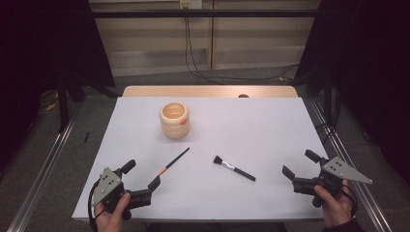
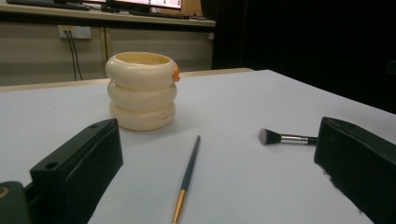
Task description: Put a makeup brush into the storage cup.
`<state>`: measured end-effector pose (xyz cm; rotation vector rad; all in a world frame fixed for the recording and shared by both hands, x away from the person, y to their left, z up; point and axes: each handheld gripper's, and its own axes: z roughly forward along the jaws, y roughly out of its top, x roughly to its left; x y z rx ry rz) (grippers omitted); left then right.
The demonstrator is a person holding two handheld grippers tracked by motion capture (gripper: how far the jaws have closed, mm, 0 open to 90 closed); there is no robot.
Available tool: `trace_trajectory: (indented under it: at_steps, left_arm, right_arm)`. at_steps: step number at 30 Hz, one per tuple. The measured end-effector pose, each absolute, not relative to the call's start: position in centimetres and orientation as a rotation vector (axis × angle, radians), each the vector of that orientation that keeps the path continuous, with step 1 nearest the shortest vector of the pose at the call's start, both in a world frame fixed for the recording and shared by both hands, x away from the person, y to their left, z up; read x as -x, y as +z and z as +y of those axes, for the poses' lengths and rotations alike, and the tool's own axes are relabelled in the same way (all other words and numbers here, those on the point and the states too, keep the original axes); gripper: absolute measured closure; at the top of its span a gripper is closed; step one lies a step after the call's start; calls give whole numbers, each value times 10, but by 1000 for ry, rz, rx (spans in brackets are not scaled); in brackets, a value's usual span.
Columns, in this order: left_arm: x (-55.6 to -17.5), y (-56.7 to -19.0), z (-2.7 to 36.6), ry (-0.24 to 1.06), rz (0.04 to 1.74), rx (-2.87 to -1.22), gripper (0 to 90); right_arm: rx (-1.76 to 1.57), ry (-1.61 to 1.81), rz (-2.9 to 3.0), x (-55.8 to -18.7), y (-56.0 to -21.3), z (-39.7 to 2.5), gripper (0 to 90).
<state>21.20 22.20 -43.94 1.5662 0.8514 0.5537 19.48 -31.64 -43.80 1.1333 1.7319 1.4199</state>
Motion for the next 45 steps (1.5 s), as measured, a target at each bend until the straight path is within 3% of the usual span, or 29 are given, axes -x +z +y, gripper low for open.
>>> trace_trajectory:
  at_steps: [45]
  left_arm:
    - [-223,-422,209,557,760,-1593,10]
  right_arm:
    - [-1116,1440,1745,-194,-438,-315,0]
